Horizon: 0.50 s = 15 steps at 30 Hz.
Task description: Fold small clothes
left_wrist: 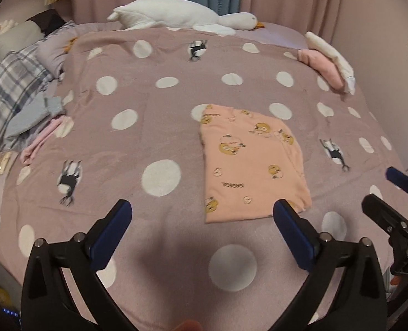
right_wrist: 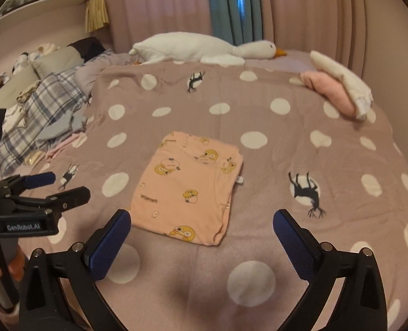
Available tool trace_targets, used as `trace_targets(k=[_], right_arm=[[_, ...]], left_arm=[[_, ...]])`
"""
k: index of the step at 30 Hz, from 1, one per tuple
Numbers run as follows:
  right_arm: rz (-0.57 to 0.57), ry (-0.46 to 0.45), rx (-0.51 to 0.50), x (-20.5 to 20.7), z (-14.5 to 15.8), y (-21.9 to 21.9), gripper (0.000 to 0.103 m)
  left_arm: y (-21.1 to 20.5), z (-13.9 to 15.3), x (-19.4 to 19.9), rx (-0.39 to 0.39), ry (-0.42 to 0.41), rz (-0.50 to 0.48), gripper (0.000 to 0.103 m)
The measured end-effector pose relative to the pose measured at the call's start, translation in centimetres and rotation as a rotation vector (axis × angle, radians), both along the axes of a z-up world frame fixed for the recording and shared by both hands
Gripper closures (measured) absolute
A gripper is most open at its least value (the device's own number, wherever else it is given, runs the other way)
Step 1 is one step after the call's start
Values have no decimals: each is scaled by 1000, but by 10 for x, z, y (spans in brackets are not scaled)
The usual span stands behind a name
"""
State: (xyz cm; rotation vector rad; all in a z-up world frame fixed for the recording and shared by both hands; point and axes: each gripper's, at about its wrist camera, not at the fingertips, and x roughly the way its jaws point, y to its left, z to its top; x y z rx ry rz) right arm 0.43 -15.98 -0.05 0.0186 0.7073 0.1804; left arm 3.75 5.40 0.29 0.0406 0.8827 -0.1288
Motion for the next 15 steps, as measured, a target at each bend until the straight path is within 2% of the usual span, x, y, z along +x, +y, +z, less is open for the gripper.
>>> trace_targets(k=[3,7,9,15], right_arm=[[-11,6,-13,-1,-6,4,1],[-51,82,-31,13,-37,6,1],[-59,104,-29,14,-44,8,1],[-58,75,-26,9,-35,9,1]], left_arm=[[2,-8,-6,23,1,14,1],[5,-32,-6,30,76,34,1],[6,-35,-7,36,84,38,1],[5,-30,-11,36,67,32,1]])
